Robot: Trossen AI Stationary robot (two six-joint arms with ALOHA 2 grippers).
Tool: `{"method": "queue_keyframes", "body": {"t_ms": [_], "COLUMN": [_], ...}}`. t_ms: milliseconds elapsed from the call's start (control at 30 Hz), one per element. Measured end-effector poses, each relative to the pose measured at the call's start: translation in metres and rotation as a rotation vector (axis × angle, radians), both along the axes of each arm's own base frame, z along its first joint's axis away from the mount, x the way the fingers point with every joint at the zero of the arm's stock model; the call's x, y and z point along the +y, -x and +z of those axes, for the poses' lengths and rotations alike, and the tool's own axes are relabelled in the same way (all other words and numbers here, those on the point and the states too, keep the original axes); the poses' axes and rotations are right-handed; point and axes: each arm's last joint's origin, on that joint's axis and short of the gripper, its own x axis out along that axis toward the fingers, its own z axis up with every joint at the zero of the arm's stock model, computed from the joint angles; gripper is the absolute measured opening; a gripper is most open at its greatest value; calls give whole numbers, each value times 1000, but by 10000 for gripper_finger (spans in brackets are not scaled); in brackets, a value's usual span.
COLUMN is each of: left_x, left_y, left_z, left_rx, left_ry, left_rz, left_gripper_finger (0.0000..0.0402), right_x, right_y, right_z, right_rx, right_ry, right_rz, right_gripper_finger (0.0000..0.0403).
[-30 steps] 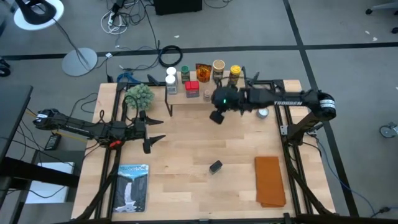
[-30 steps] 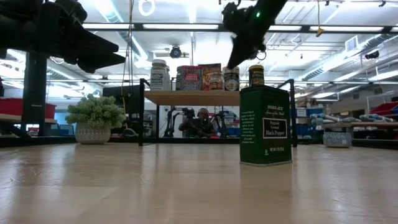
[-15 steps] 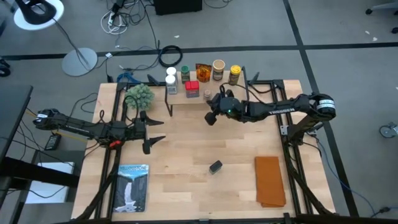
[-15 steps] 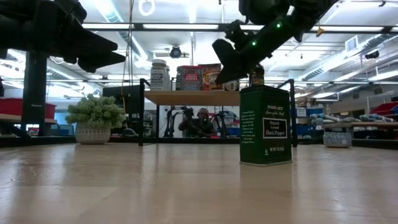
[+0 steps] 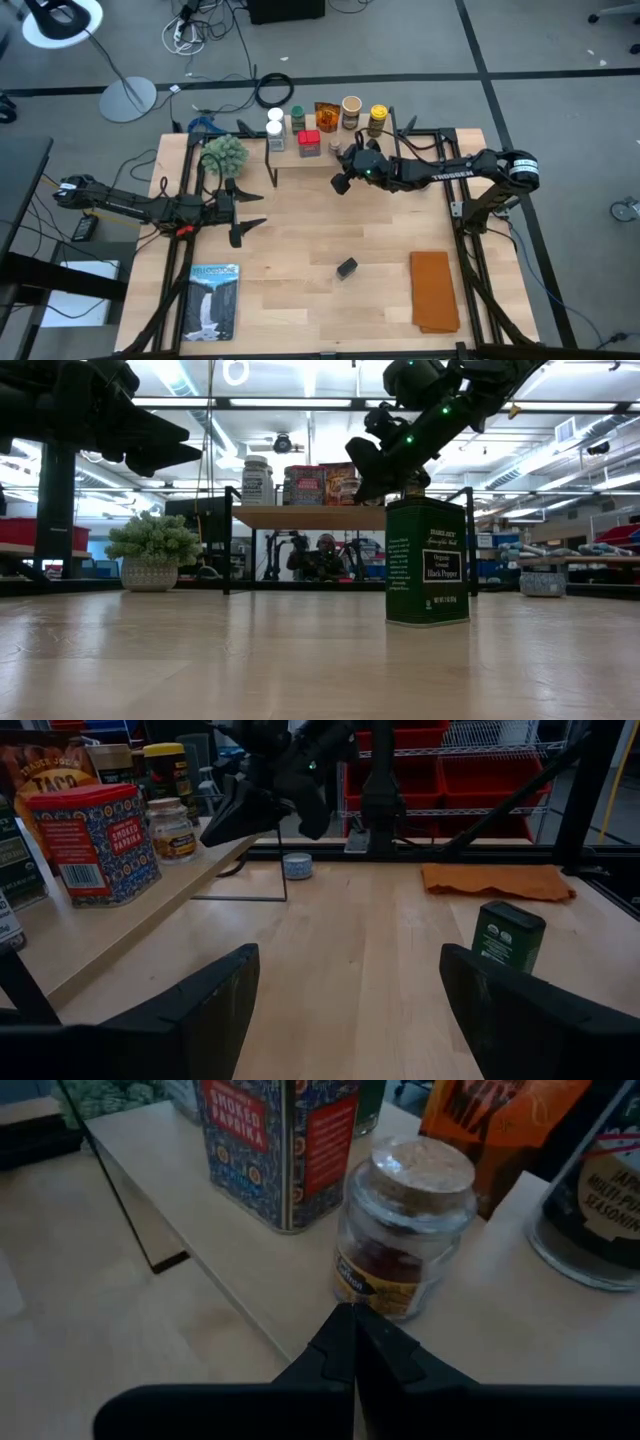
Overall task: Shelf spices
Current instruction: Put the brown seasoning bottle on the shelf, then put the green seasoning can on the shelf
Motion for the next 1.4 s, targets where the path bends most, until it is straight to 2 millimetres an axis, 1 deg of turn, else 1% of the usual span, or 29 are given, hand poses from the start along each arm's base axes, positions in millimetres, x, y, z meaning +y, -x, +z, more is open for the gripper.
{"method": "queue_keyframes", "body": {"t_ms": [133,200,300,433,533,667,767,867,1033,1100,1233,1400], "left_x": [0,0,0,0,0,0,0,1,1,1,1,1], "left_y": [0,0,0,0,0,0,0,0,0,0,0,0], "left_z": [0,0,0,0,0,0,2,5,5,5,4,4], "left_rx": [2,2,5,4,3,0,-19,-52,-54,-49,-43,-44], "left_ry": [0,0,-2,-2,-2,-2,0,4,3,3,1,2], "left_rz": [0,0,0,0,0,0,3,31,48,48,49,49], "left_gripper_finger": [317,317,317,317,317,317,317,317,317,317,317,317], "right_x": [9,16,30,52,71,94,107,117,128,132,142,155], "right_y": [3,7,17,39,59,82,92,96,94,93,89,83], "right_z": [-4,-1,8,29,39,45,46,44,38,34,24,10], "right_rx": [50,75,103,95,103,161,215,257,321,359,431,517], "right_ry": [-16,-18,-7,-31,-89,-183,-234,-269,-267,-261,-271,-306], "right_rz": [-14,-26,-29,0,29,131,232,311,397,433,518,605], "right_gripper_finger": [0,0,0,0,0,0,4,5,5,12,44,106]}}
